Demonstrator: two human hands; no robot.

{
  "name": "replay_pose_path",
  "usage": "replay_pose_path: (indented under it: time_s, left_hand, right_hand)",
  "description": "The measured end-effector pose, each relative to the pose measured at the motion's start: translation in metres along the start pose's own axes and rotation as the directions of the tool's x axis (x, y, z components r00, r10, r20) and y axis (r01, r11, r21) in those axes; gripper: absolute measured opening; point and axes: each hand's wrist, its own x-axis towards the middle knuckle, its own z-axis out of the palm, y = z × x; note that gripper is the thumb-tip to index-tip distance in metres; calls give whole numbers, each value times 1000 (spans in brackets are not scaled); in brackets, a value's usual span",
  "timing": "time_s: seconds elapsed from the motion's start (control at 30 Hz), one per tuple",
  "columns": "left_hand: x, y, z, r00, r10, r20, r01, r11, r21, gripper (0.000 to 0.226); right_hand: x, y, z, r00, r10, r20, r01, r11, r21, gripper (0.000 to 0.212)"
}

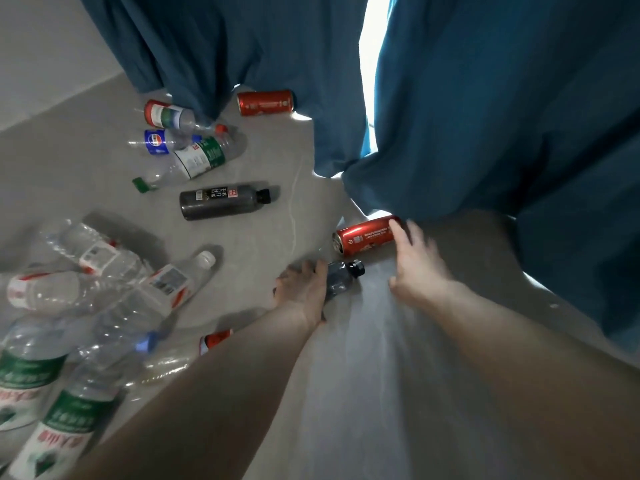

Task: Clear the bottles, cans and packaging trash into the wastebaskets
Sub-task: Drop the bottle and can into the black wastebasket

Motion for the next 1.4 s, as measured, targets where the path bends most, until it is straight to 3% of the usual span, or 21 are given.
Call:
replay_pose_path:
  time_s: [0.2, 0.33, 0.4, 0.5, 0.73, 0.83, 1.0, 1.2, 1.3, 1.4]
  left_hand:
    - [7, 4, -2, 1000, -20, 11, 20, 1000, 13, 104]
    - [11, 1, 0, 1000, 10, -2, -10, 999, 39, 101]
    - [11, 1, 0, 1000, 12, -12, -11, 999, 51, 104]
    - [8, 2, -2, 1000, -1, -7, 2, 999, 43, 105]
    - [-44, 32, 15, 989, 53, -137, -51, 999, 19, 48]
    - [-87, 55, 33, 990, 116, -75, -117, 993, -21, 62]
    - [-174, 87, 81, 989, 138, 44, -138, 990, -13, 74]
    - [-291, 113, 104, 965, 0, 262, 11, 999, -39, 74]
    - [-378, 114, 94, 973, -120, 196, 162, 963, -215, 67]
    - [-477, 113, 73, 939, -302, 165, 344, 821, -456, 60]
  right_hand:
    - [47, -43, 3, 988, -81, 132, 99, 985, -140, 89]
    - [38, -33, 25, 984, 98, 148, -84, 992, -97, 69]
    - [20, -15, 43, 973, 197, 119, -197, 980, -8, 71]
    - [-15, 15, 71, 973, 225, 45, -224, 974, -27, 76]
    - [-97, 60, 99, 974, 226, 22, -221, 965, -141, 78]
    - [-140, 73, 112, 975, 219, 37, -211, 966, -152, 78]
    - [-233, 100, 132, 942, 273, 193, -270, 962, -43, 82]
    - [-360, 112, 126, 900, 225, 373, -307, 935, 177, 62]
    - [-424, 104, 92, 925, 161, 343, -263, 925, 275, 74]
    - [-480, 98, 50, 952, 79, 297, -190, 910, 368, 74]
